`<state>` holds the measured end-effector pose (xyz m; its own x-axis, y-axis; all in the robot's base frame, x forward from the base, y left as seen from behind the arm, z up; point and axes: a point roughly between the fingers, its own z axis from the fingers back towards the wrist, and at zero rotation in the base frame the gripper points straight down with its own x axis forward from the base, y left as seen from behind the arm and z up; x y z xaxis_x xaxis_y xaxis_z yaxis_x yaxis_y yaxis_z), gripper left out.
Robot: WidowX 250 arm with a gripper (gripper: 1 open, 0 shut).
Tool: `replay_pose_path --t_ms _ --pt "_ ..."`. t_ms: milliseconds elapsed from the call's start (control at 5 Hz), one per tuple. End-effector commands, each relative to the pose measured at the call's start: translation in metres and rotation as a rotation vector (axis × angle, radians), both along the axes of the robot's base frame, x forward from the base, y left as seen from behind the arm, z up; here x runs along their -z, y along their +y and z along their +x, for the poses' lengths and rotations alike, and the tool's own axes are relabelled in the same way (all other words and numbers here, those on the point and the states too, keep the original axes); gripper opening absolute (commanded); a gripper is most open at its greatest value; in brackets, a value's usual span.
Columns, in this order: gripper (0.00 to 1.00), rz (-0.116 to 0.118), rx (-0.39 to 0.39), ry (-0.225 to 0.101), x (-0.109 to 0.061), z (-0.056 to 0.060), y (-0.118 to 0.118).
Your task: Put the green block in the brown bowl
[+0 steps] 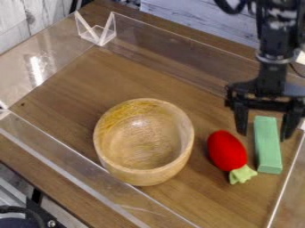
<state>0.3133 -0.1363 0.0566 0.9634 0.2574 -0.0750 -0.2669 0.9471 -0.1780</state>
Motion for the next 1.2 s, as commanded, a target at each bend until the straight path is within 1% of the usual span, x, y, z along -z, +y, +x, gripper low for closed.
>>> replay_pose_path --t_ms 0,200,400,600,800,1000 --pt "1.00 -0.011 -0.022 -0.042 -0.004 0.006 -0.010" --pt "1.00 -0.015 -0.042 -0.047 0.003 0.014 -0.013" --pt "1.00 -0.021 -0.027 -0.049 0.002 0.022 -0.012" --pt "1.00 -0.019 -0.023 -0.049 0.001 0.027 -0.011" --pt "1.00 -0.015 0.006 -0.047 0.011 0.030 -0.010" --pt "1.00 -0.022 0.046 -0.052 0.018 0.032 -0.010"
